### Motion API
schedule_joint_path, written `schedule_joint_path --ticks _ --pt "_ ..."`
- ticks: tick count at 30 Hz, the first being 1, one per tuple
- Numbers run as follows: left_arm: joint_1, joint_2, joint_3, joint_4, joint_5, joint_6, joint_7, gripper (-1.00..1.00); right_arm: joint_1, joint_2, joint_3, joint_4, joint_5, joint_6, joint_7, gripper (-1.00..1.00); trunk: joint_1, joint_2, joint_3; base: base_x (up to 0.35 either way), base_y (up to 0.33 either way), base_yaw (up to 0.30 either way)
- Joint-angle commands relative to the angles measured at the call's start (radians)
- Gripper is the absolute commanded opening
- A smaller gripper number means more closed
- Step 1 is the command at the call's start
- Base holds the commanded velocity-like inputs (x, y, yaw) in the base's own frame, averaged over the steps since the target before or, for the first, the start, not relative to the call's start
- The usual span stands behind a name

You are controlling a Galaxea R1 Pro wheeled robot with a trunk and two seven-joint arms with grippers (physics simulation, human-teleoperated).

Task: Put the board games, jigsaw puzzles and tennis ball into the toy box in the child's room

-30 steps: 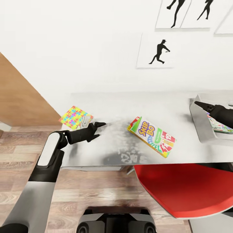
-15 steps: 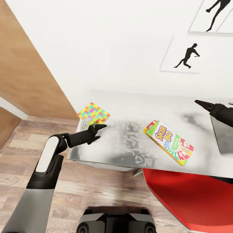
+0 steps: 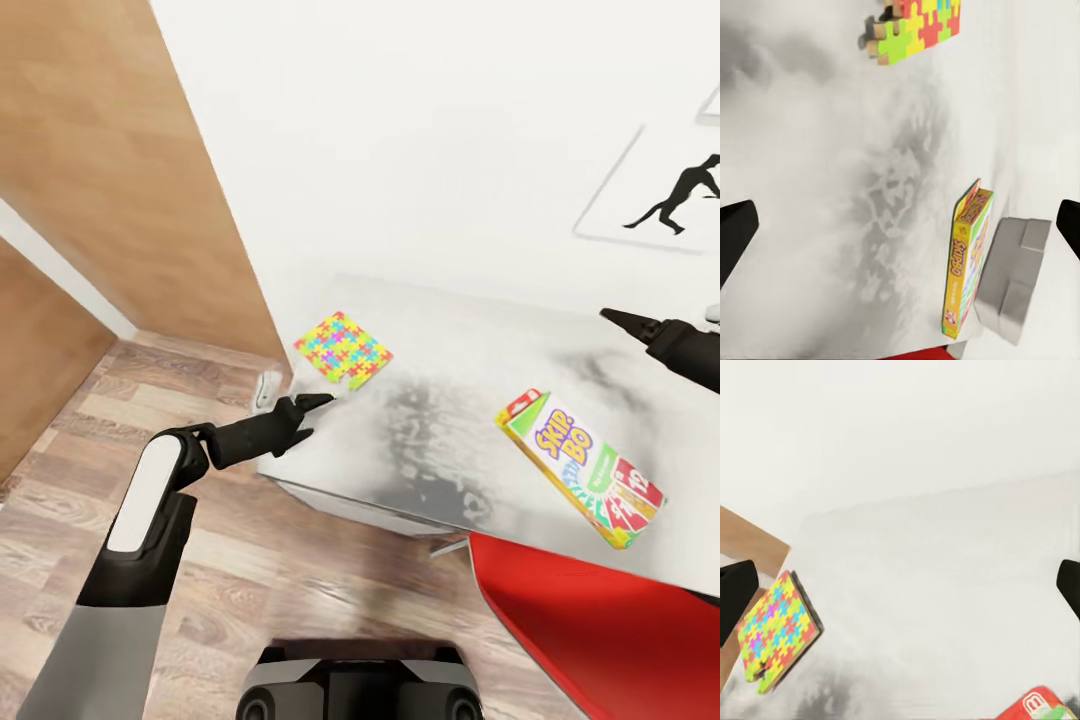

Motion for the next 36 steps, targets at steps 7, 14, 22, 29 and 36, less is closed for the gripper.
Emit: schedule_joint_path --ticks 7,14,22,29,36 --pt "0.017 -0.007 -0.048 -0.014 0.007 0.000 0.012 1.00 0.004 0.002 0.021 0.000 0.009 0.004 0.009 1.00 0.001 -0.002 -0.001 0.000 0.000 0.300" --pt "0.020 -0.010 -0.076 -0.026 0.006 -0.001 0.013 1.00 0.004 0.004 0.049 0.000 0.009 0.004 0.008 1.00 0.001 -0.002 -0.001 0.000 0.000 0.300" --pt "0.020 -0.011 -0.085 -0.033 0.006 -0.001 0.012 1.00 0.000 0.004 0.059 0.000 0.010 0.004 0.007 1.00 0.001 -0.002 -0.001 0.000 0.000 0.300" --pt "0.021 -0.011 -0.088 -0.034 0.006 -0.001 0.013 1.00 -0.001 0.002 0.063 0.000 0.010 0.004 0.006 1.00 0.001 -0.002 -0.001 0.000 0.000 0.300" --pt "0.022 -0.011 -0.089 -0.035 0.006 -0.002 0.013 1.00 -0.002 0.000 0.065 0.000 0.010 0.004 0.006 1.00 0.001 -0.002 -0.001 0.000 0.000 0.300"
